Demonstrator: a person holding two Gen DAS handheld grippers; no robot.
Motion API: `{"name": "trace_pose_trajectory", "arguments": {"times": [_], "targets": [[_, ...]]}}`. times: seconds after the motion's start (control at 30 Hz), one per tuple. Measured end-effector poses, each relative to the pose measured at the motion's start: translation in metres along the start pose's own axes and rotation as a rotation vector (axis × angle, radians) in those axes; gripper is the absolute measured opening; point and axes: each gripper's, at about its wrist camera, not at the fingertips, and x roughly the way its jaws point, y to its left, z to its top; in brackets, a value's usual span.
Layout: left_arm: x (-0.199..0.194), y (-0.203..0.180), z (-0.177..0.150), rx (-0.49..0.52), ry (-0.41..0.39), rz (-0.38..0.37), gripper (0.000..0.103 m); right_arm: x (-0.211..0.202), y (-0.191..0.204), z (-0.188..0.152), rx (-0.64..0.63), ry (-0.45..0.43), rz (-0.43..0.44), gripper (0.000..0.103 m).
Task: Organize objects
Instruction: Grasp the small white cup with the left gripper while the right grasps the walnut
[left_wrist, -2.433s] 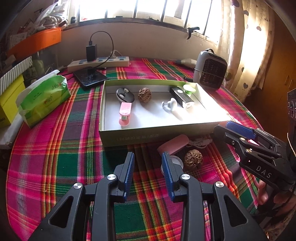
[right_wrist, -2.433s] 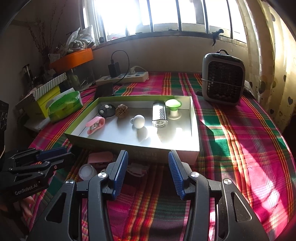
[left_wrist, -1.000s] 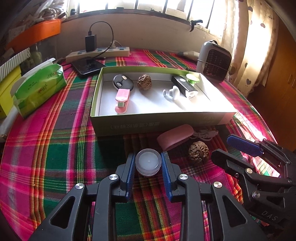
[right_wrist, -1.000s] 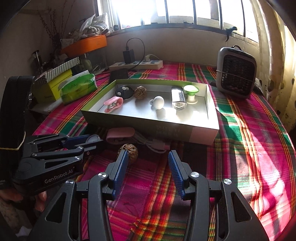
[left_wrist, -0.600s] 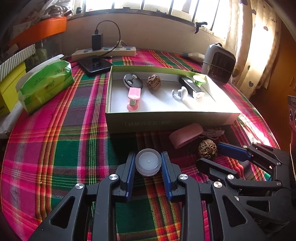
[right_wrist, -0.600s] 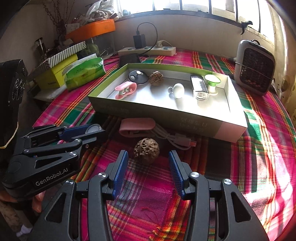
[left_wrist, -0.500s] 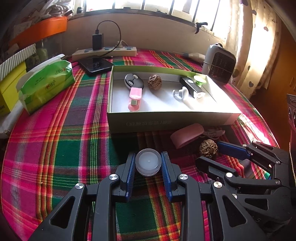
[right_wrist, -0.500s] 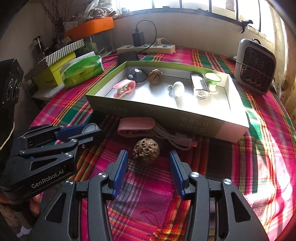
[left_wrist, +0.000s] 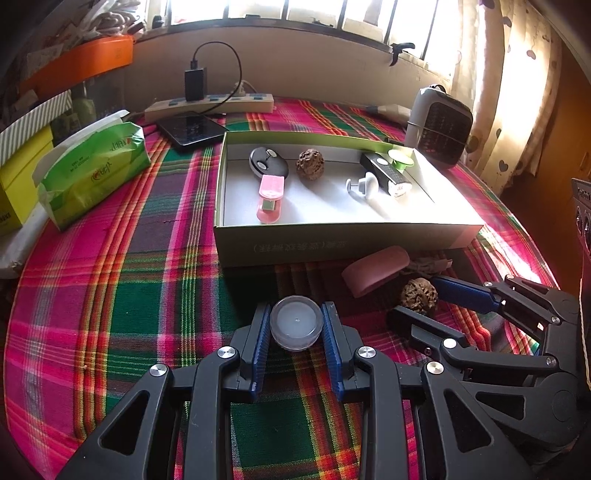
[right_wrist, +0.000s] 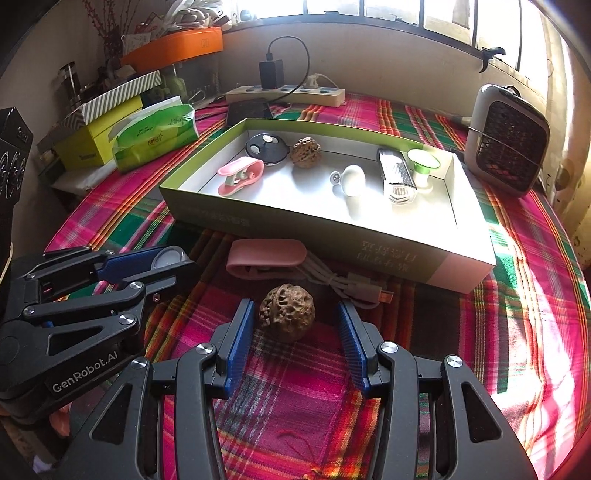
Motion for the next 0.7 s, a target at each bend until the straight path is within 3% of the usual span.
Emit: {"name": "trace_pose_trajectory", "arguments": {"times": [0.3,0.7], "targets": [[0.0008,-0.0026,-0.0001,0.021,0.002,0.021,0.026,-0.0013,-0.0048,-0.0010,0.018,-0.004,-0.019,0.032],[0.0007,-0.0062,-0.0004,0.033,0.004,0.027,0.025,-0.0014,-0.0053,-0.0015,0.021,-0.005,-0.020,0.031]]}}
